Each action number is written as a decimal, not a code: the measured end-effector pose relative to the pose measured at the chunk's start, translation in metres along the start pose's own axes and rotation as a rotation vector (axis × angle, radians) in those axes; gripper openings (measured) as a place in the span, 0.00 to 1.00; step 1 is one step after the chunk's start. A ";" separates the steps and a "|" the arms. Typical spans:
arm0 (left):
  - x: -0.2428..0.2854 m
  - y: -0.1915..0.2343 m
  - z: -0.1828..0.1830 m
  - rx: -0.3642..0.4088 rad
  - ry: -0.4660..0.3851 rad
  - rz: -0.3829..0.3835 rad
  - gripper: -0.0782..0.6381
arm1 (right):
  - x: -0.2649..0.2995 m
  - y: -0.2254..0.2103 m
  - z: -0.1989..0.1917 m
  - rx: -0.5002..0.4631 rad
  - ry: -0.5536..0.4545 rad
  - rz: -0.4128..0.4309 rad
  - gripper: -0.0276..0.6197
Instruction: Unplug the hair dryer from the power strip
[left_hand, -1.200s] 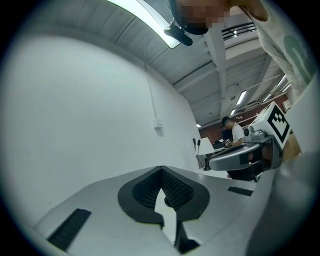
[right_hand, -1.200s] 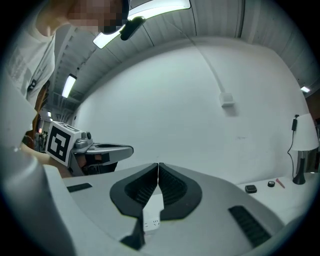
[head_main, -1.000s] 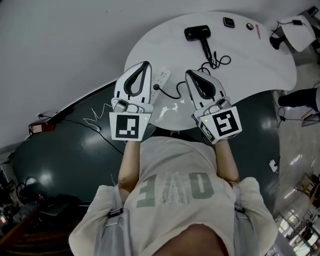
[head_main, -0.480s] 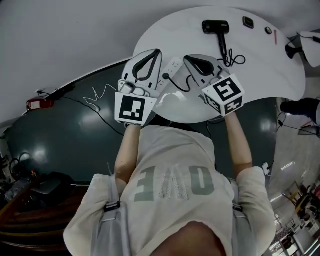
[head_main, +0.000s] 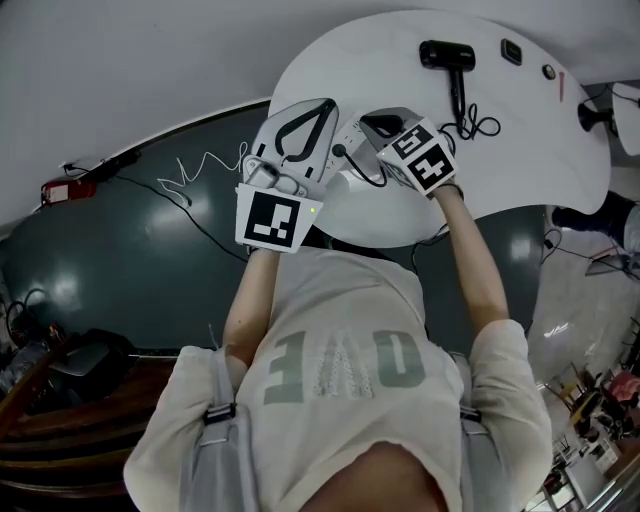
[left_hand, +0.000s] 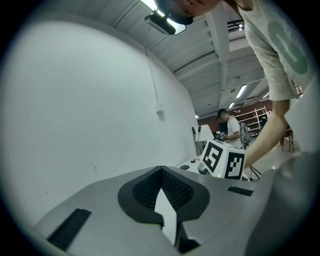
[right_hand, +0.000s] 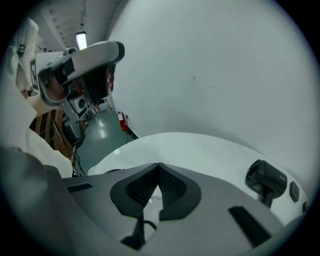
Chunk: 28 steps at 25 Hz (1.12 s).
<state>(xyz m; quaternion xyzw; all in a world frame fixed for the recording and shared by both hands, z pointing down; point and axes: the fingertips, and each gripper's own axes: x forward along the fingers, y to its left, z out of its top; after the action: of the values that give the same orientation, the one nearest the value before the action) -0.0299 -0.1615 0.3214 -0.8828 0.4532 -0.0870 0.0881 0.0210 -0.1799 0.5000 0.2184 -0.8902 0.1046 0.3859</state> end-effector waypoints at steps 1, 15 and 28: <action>0.000 0.005 0.000 -0.012 -0.004 0.006 0.12 | 0.006 0.000 -0.005 -0.002 0.031 0.011 0.07; 0.002 0.016 -0.029 -0.059 0.038 -0.017 0.12 | 0.044 -0.007 -0.036 0.003 0.283 0.073 0.07; -0.018 -0.071 -0.154 0.171 0.414 -0.699 0.49 | 0.046 -0.008 -0.034 -0.013 0.326 0.092 0.07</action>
<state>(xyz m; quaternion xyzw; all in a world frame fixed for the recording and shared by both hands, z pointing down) -0.0202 -0.1181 0.4856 -0.9370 0.1254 -0.3245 0.0331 0.0191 -0.1890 0.5568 0.1552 -0.8254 0.1504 0.5216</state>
